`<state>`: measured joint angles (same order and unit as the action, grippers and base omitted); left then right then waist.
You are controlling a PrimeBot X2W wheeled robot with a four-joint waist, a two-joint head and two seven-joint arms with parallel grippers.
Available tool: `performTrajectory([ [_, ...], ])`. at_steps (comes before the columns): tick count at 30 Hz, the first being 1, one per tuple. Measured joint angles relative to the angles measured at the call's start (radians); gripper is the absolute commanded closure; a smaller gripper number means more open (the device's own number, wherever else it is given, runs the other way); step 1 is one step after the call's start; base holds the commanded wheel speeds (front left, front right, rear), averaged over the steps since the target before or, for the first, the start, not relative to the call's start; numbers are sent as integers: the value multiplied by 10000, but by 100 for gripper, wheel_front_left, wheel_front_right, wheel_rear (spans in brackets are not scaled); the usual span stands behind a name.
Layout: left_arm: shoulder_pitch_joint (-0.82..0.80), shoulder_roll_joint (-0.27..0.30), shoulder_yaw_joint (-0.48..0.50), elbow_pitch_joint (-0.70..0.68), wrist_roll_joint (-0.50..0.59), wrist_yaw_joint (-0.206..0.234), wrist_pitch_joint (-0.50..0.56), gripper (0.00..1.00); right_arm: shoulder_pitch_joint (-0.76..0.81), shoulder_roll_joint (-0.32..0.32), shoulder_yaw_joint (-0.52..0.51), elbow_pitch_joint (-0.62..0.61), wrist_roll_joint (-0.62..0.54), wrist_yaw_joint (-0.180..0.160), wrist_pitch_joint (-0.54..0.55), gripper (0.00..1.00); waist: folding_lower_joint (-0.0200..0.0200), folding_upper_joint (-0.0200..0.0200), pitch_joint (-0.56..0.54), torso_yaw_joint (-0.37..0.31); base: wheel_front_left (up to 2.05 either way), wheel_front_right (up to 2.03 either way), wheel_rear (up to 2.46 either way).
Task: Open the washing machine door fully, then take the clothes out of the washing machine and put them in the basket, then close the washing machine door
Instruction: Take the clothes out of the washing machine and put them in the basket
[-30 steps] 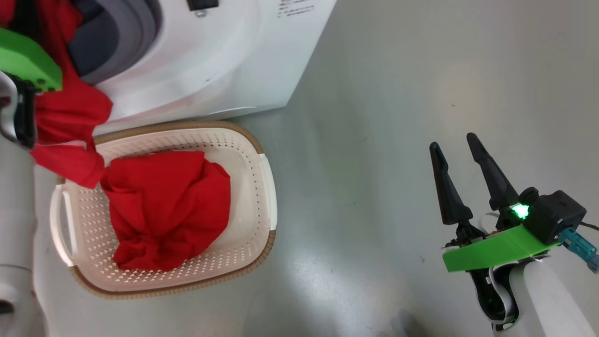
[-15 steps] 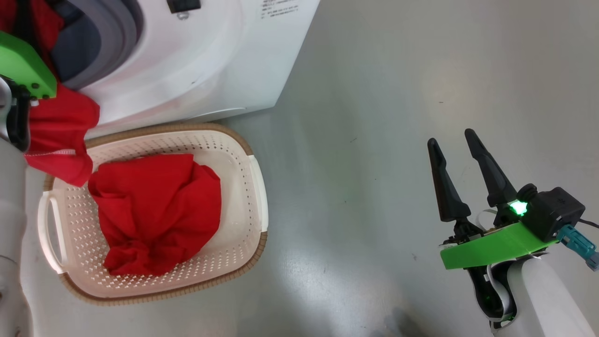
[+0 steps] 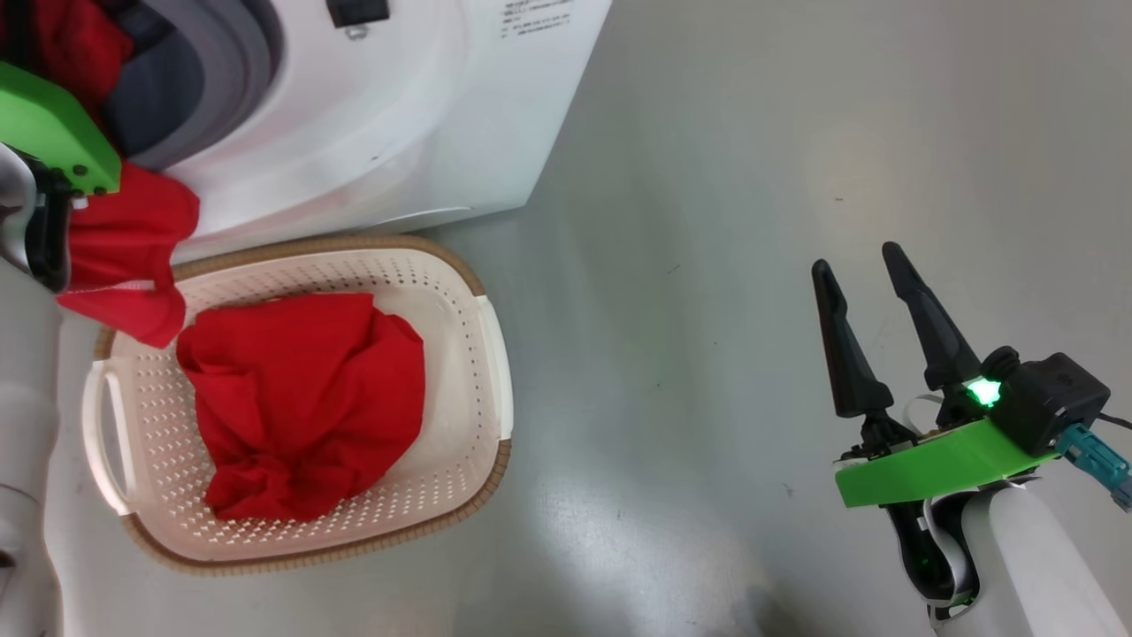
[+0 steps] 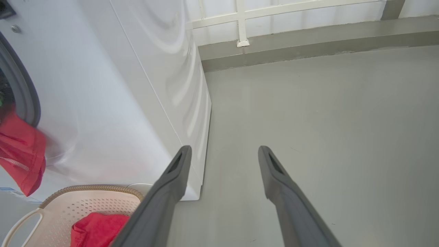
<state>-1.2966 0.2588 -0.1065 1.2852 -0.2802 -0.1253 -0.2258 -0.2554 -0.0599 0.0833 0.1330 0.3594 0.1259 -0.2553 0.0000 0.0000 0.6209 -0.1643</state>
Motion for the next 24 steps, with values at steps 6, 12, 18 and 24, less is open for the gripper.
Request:
performTrajectory([
  [6, 267, -27, 17, -374, -462, 0, -240, 100, 5, -12, -98, -8, -2, 0, 0, 0, 0, 0, -147, 174, 0, 0, 0],
  [12, 1418, -94, 700, -2403, -654, 6, -274, 100, 62, -46, -180, -25, -2, 0, 0, 0, 0, 0, -371, 432, 0, 0, 0],
  [18, 2790, -583, 1722, -4468, -485, 59, -280, 100, 114, -96, -366, -27, -17, 0, 0, 0, 0, 0, -639, 694, 0, 0, 0],
  [24, 3899, -1300, 3045, -6240, -334, 23, -280, 100, 361, -109, -384, -13, -33, 0, 0, 0, 0, 0, -927, 904, 0, 0, 0],
])
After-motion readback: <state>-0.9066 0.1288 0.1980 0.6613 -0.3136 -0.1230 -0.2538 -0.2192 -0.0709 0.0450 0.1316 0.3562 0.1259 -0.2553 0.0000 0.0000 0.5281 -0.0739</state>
